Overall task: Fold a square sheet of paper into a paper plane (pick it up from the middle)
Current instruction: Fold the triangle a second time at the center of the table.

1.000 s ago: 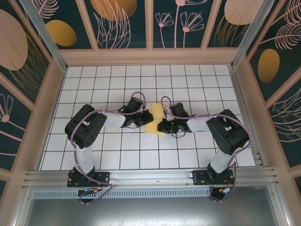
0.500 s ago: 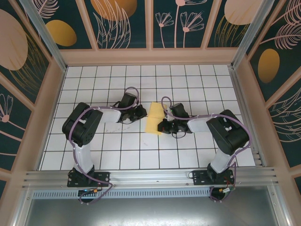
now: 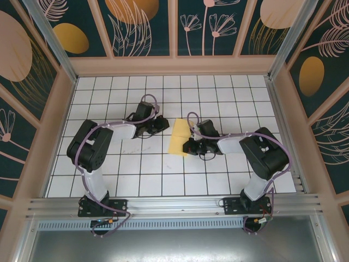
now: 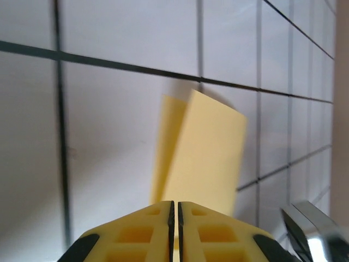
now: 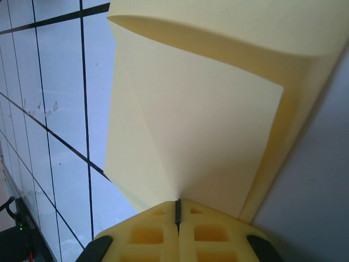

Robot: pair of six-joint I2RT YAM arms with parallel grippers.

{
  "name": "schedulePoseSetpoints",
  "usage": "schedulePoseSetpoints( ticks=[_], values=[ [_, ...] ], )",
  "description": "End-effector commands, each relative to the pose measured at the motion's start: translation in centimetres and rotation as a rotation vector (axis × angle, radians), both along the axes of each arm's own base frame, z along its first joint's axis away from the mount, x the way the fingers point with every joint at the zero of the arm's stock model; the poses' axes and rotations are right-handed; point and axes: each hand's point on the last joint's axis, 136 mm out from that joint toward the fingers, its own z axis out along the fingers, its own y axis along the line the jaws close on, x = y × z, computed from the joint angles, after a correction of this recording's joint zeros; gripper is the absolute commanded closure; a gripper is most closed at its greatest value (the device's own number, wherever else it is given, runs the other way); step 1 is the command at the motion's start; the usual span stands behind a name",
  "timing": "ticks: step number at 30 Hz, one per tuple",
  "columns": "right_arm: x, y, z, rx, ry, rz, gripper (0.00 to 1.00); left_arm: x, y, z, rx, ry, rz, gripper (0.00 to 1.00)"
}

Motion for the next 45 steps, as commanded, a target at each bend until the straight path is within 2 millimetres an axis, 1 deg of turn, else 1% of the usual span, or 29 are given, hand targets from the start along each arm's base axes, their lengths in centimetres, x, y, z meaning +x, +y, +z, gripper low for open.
schedulePoseSetpoints(
  ticks=[1, 4, 6, 7, 11, 13, 14, 16, 18, 23, 26, 30, 32, 34, 39, 43, 45],
  values=[
    [-2.6, -2.9, -3.8, -0.146, 0.117, -0.026, 1.00, -2.8, -2.8, 0.8, -0.085, 0.015, -0.117, 0.86],
    [-2.6, -2.9, -3.9, -0.147, 0.119, -0.025, 1.00, -4.2, -4.1, -0.2, -0.081, 0.036, -0.154, 0.86],
    [-2.6, -2.9, -3.9, -0.146, 0.119, -0.027, 1.00, -4.7, -4.7, -0.7, -0.091, 0.048, -0.171, 0.86],
    [-2.6, -2.9, -3.9, -0.145, 0.120, -0.026, 1.00, -4.6, -4.8, -1.0, -0.090, 0.051, -0.169, 0.86],
    [-2.8, -2.9, -4.0, -0.148, 0.125, -0.024, 1.00, -4.0, -4.2, -3.2, -0.021, 0.083, -0.119, 0.87],
    [-2.7, -2.9, -4.0, -0.148, 0.125, -0.024, 1.00, -3.9, -3.3, -5.0, 0.040, 0.110, -0.091, 0.87],
    [-2.7, -2.9, -4.0, -0.146, 0.124, -0.023, 1.00, -3.1, -3.4, -4.9, 0.057, 0.099, -0.078, 0.87],
    [-2.7, -2.9, -4.0, -0.147, 0.123, -0.023, 1.00, -2.7, -2.8, -5.5, 0.098, 0.100, -0.060, 0.88],
    [-2.8, -2.9, -4.0, -0.148, 0.125, -0.021, 1.00, -2.4, -2.4, -5.6, 0.114, 0.097, -0.050, 0.88],
    [-2.8, -2.9, -4.0, -0.148, 0.123, -0.019, 1.00, -1.3, -1.0, -5.2, 0.132, 0.082, -0.023, 0.87],
    [-2.8, -2.9, -4.0, -0.148, 0.123, -0.019, 1.00, -0.8, -0.6, -4.6, 0.134, 0.070, -0.020, 0.86],
    [-2.8, -2.9, -4.0, -0.150, 0.125, -0.018, 1.00, -0.3, 0.0, -4.6, 0.152, 0.069, -0.007, 0.84],
    [-2.8, -2.8, -3.9, -0.146, 0.124, -0.016, 1.00, -0.1, 0.2, -4.3, 0.151, 0.061, 0.000, 0.84],
    [-2.7, -2.8, -3.9, -0.145, 0.121, -0.017, 1.00, 0.0, 0.1, -3.7, 0.143, 0.051, -0.001, 0.83],
    [-2.7, -2.6, -3.9, -0.137, 0.124, -0.011, 1.00, -0.2, -0.3, -1.6, 0.099, 0.012, -0.013, 0.81],
    [-2.6, -2.6, -3.8, -0.134, 0.121, -0.011, 1.00, -0.9, -1.8, 1.1, -0.017, -0.039, -0.060, 0.83],
    [-2.6, -2.6, -3.8, -0.136, 0.120, -0.013, 1.00, -1.5, -2.4, 1.4, -0.020, -0.048, -0.092, 0.84]
  ],
)
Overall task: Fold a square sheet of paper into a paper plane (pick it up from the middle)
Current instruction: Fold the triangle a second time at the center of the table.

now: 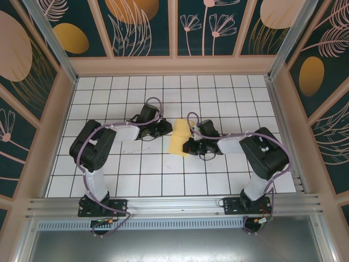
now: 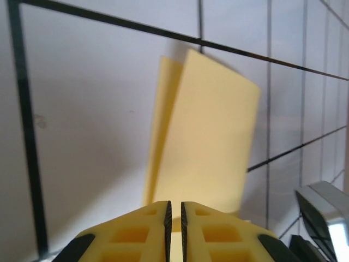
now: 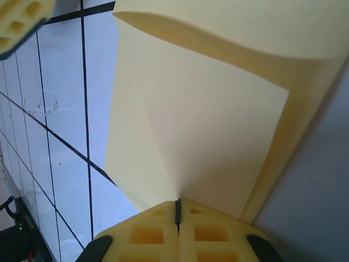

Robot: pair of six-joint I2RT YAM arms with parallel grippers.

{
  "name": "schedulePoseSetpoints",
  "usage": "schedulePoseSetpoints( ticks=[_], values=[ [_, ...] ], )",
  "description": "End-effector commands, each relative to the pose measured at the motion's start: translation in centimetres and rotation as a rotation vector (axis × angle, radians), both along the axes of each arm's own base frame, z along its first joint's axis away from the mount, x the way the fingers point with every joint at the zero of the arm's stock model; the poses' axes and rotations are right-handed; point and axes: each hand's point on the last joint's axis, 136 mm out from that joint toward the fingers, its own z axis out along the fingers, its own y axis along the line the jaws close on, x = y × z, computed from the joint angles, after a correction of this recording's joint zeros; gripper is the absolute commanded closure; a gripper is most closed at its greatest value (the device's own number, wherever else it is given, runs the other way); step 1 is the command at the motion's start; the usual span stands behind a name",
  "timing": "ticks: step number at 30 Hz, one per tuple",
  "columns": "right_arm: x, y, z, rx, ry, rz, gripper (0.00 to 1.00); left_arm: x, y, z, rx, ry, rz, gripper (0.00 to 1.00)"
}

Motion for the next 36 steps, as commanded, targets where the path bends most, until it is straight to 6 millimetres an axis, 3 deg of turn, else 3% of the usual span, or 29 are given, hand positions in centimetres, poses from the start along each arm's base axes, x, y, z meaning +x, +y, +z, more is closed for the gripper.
schedulePoseSetpoints(
  ticks=[1, 9, 16, 24, 31, 36],
  values=[
    [-2.6, -2.6, -3.9, -0.137, 0.123, -0.014, 1.00, -0.7, -1.8, 2.4, -0.069, -0.060, -0.075, 0.84],
    [-2.4, -2.6, -3.7, -0.140, 0.115, -0.014, 1.00, -1.8, -3.5, -0.4, -0.064, 0.002, -0.122, 0.86],
    [-2.2, -2.4, -3.1, -0.132, 0.103, -0.013, 1.00, -1.6, -2.2, -2.9, 0.015, 0.041, -0.059, 0.88],
    [-0.3, -0.9, 0.1, -0.084, 0.035, 0.007, 0.99, -2.3, -1.1, -6.2, 0.100, 0.119, -0.040, 0.91],
    [1.5, 1.3, 4.7, 0.038, -0.051, 0.021, 0.97, -2.9, -0.3, -6.9, 0.133, 0.138, -0.028, 0.92],
    [2.3, 2.0, 4.0, 0.024, -0.046, 0.027, 0.97, -2.8, -0.4, -6.8, 0.127, 0.137, -0.027, 0.92]
  ],
)
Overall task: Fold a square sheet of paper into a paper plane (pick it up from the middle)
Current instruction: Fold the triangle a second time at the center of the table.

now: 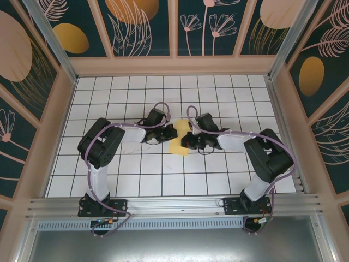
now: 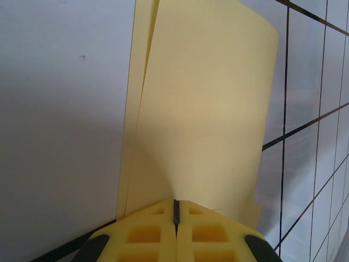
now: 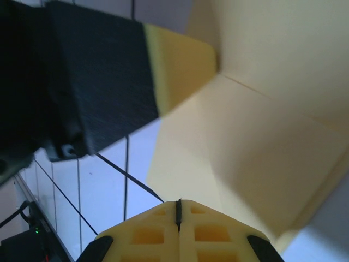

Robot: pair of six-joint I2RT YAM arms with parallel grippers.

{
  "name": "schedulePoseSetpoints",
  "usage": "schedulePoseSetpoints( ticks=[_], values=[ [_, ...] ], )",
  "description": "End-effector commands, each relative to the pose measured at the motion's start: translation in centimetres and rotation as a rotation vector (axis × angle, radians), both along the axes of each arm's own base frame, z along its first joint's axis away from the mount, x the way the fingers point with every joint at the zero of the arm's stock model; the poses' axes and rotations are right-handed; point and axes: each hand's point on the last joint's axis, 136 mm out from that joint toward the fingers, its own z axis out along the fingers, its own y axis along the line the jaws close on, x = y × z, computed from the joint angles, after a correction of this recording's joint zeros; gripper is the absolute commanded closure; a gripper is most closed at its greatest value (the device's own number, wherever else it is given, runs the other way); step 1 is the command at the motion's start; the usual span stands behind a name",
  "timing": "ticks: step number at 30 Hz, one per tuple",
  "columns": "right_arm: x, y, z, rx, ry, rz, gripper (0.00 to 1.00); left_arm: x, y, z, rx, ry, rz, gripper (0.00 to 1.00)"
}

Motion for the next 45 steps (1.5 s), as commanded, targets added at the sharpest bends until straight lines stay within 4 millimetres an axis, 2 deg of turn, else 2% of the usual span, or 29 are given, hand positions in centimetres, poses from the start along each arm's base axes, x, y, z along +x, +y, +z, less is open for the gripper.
schedulePoseSetpoints(
  ticks=[1, 5, 9, 12, 18, 26, 32, 37, 41, 45],
  values=[
    [0.7, 1.0, 0.2, 0.011, -0.005, 0.020, 0.97, -1.1, 2.0, -3.6, 0.112, 0.079, 0.042, 0.92],
    [1.0, 1.5, -1.2, -0.004, 0.028, 0.030, 0.97, -1.1, 1.9, -3.5, 0.111, 0.078, 0.034, 0.92],
    [0.4, 0.5, -3.9, -0.081, 0.082, 0.024, 0.97, -1.1, 2.0, -3.6, 0.114, 0.082, 0.039, 0.92],
    [-0.4, -0.3, -5.0, -0.107, 0.104, 0.021, 0.96, -1.2, 2.0, -3.8, 0.116, 0.086, 0.042, 0.93],
    [-1.3, -0.5, -3.3, -0.075, 0.082, 0.030, 0.95, -1.3, 2.5, -4.2, 0.140, 0.094, 0.052, 0.93],
    [-4.4, -2.0, -4.8, -0.078, 0.143, 0.033, 0.94, -1.3, 2.7, -4.6, 0.156, 0.101, 0.057, 0.94],
    [-5.3, -2.6, -4.2, -0.072, 0.134, 0.048, 0.94, -1.2, 2.7, -4.6, 0.159, 0.099, 0.060, 0.94],
    [-6.3, -3.4, -4.7, -0.093, 0.152, 0.054, 0.94, -1.3, 2.8, -4.4, 0.159, 0.097, 0.058, 0.94],
    [-5.9, -3.6, -4.0, -0.096, 0.128, 0.035, 0.94, -1.4, 2.7, -4.4, 0.152, 0.099, 0.055, 0.94],
    [-4.2, -4.1, -2.3, -0.084, 0.072, -0.019, 0.93, -1.3, 2.5, -3.8, 0.135, 0.088, 0.051, 0.93]
  ],
)
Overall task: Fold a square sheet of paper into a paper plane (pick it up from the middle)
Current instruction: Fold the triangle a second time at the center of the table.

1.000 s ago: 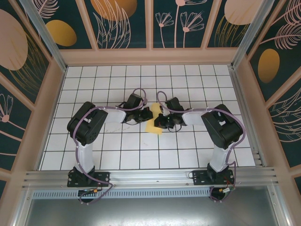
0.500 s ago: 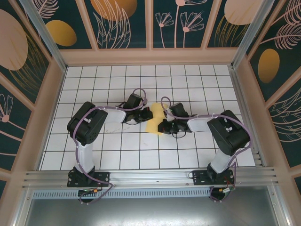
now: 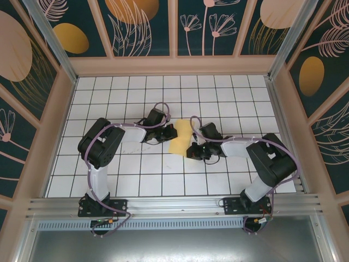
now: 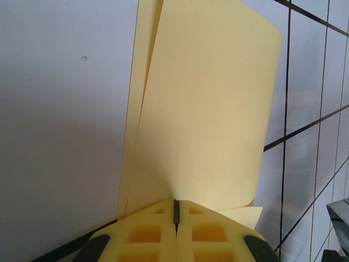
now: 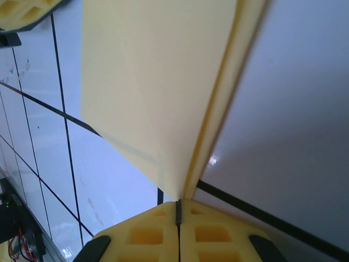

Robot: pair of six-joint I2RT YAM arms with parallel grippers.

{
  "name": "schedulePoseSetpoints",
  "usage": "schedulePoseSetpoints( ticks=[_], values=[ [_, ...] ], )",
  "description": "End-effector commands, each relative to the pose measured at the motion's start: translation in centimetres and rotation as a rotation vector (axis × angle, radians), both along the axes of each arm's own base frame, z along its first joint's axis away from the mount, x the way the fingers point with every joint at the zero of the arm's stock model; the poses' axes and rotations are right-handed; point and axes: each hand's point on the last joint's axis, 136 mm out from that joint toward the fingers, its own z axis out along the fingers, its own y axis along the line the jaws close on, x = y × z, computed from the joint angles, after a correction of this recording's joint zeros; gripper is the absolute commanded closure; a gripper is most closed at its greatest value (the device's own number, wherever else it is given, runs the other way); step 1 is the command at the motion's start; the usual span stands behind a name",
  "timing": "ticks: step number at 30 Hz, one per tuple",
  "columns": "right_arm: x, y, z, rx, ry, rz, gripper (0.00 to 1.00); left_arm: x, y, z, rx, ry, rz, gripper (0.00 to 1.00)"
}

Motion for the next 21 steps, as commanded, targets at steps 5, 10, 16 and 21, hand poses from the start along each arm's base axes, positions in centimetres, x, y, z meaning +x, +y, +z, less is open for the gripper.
schedulePoseSetpoints(
  ticks=[5, 10, 16, 21],
  values=[
    [4.1, -1.8, 3.3, 0.009, -0.095, -0.160, 0.84, -1.2, 2.1, -2.5, 0.102, 0.069, 0.049, 0.92],
    [6.2, -1.3, 3.6, 0.036, -0.083, -0.227, 0.72, -1.0, 1.5, -1.3, 0.055, 0.055, 0.052, 0.91],
    [7.2, -0.6, 2.7, 0.042, -0.043, -0.244, 0.66, -1.0, 1.5, -1.2, 0.057, 0.056, 0.053, 0.91],
    [7.7, -0.6, 1.6, 0.019, -0.014, -0.265, 0.66, -1.0, 1.5, -1.2, 0.057, 0.056, 0.051, 0.91]
  ],
)
